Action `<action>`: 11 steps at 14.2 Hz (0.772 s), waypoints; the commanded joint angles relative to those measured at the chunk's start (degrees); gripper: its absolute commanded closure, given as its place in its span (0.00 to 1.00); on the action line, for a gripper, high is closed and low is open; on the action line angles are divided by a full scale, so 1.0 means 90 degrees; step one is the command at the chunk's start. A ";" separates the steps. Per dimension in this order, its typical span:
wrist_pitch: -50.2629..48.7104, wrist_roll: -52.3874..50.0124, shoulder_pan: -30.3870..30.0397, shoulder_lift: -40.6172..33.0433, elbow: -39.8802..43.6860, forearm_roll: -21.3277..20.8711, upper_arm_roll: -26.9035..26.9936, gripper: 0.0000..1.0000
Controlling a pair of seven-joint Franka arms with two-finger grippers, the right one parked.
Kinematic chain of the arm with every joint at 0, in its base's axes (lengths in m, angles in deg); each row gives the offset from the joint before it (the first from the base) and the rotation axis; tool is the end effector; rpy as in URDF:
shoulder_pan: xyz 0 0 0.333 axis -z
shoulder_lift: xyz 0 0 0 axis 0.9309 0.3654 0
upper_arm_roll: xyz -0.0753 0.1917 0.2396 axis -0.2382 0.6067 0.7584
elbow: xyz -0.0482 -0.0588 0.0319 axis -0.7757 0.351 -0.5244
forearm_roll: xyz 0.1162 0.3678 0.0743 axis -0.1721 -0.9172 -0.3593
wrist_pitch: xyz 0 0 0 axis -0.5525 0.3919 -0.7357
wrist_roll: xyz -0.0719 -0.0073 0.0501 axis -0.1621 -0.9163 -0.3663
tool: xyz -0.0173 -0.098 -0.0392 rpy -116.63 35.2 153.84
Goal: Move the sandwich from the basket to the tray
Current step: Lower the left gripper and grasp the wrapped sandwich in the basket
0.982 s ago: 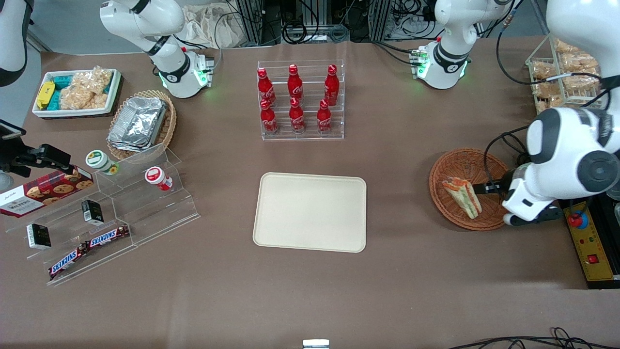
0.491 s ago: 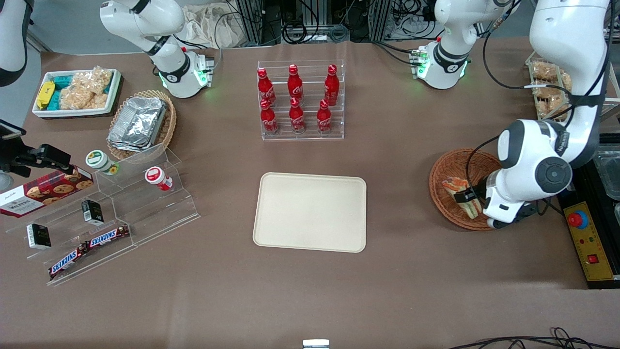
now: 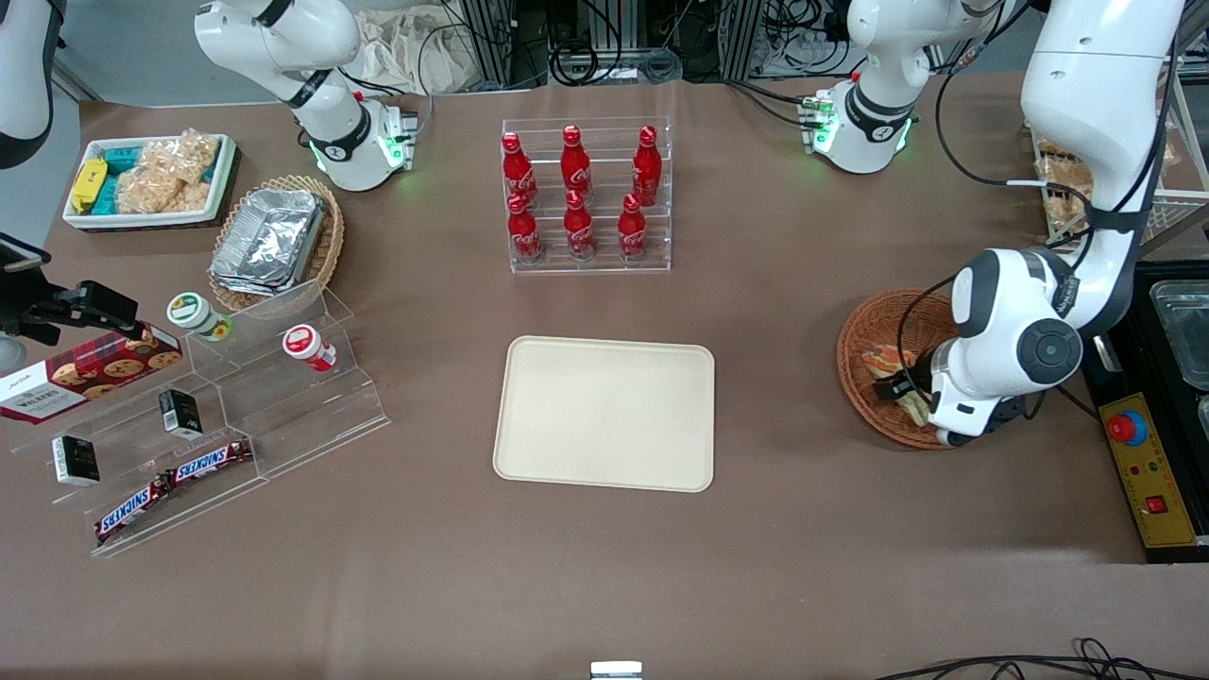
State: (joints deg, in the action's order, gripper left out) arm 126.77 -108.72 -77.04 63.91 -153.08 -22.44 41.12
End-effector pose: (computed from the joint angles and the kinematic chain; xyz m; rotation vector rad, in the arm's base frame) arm 0.5805 -0.0356 0.2409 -3.0079 -0.6971 0.3103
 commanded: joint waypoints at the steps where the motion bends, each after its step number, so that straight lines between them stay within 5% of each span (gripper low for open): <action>1: 0.0133 -0.0109 -0.0036 0.0026 -0.0055 -0.0124 0.0006 0.26; 3: 0.0104 -0.0099 -0.0055 0.0016 0.0003 -0.0104 0.0006 0.50; 5: -0.0051 -0.0060 -0.0046 -0.0042 0.0043 -0.0104 0.0006 1.00; 11: -0.1747 0.0446 -0.0016 -0.0753 0.0714 -0.0007 -0.0033 1.00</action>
State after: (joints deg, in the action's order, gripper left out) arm 117.86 -107.27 -77.16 61.67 -148.82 -22.50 41.06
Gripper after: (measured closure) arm 0.687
